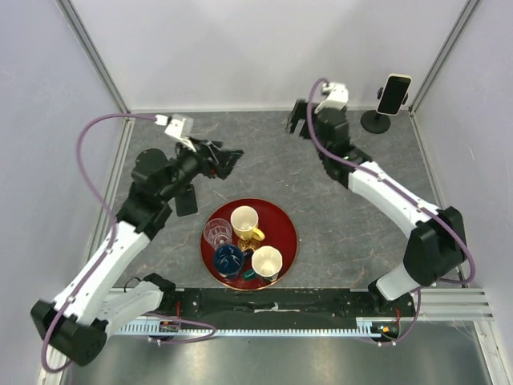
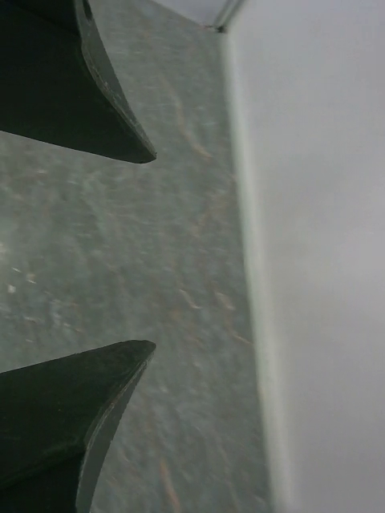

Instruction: Place the phone on the phone stand

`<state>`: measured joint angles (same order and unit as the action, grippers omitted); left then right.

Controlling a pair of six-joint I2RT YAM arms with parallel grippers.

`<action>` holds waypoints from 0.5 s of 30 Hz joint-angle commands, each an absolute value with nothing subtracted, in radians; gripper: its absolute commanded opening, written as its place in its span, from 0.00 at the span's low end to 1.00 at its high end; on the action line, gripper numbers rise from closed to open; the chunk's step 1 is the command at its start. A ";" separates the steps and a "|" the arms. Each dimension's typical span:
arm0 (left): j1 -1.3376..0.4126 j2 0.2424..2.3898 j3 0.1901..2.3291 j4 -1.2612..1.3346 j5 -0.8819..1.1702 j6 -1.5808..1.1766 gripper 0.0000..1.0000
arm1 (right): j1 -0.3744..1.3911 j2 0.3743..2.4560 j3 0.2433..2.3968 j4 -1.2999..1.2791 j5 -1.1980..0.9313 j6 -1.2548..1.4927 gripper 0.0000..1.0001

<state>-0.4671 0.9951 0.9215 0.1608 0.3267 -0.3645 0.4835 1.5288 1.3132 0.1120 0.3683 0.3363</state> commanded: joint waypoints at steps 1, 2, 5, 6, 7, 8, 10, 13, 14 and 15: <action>-0.433 0.937 1.015 -0.512 -0.081 -0.334 0.84 | 0.587 1.554 1.250 0.193 0.365 0.450 0.98; -0.428 0.922 1.019 -0.567 -0.090 -0.351 0.84 | 0.609 1.590 1.264 0.195 0.335 0.430 0.98; -0.411 0.813 0.979 -0.655 -0.193 -0.380 0.89 | 0.716 1.664 1.305 0.192 0.389 0.364 0.98; -0.407 0.789 0.960 -0.653 -0.256 -0.387 0.96 | 0.733 1.680 1.313 0.196 0.384 0.362 0.98; -0.382 0.766 0.930 -0.641 -0.265 -0.387 0.98 | 0.741 1.695 1.324 0.198 0.364 0.370 0.98; -0.364 0.767 0.919 -0.629 -0.250 -0.355 0.98 | 0.742 1.716 1.339 0.201 0.309 0.383 0.98; -0.278 0.813 0.901 -0.598 -0.169 -0.321 1.00 | 0.739 1.727 1.344 0.218 0.235 0.377 0.98; -0.079 0.989 0.910 -0.554 -0.005 -0.304 1.00 | 0.741 1.717 1.315 0.282 0.095 0.283 0.98; -0.048 1.006 0.911 -0.537 0.062 -0.304 1.00 | 0.741 1.709 1.306 0.290 0.092 0.267 0.98; -0.037 1.020 0.916 -0.516 0.054 -0.292 1.00 | 0.739 1.703 1.296 0.294 0.104 0.244 0.98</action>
<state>-0.1612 0.9001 0.9134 -0.5621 -0.0753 -0.3473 0.7521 1.7374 1.2873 0.1741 0.2024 0.3389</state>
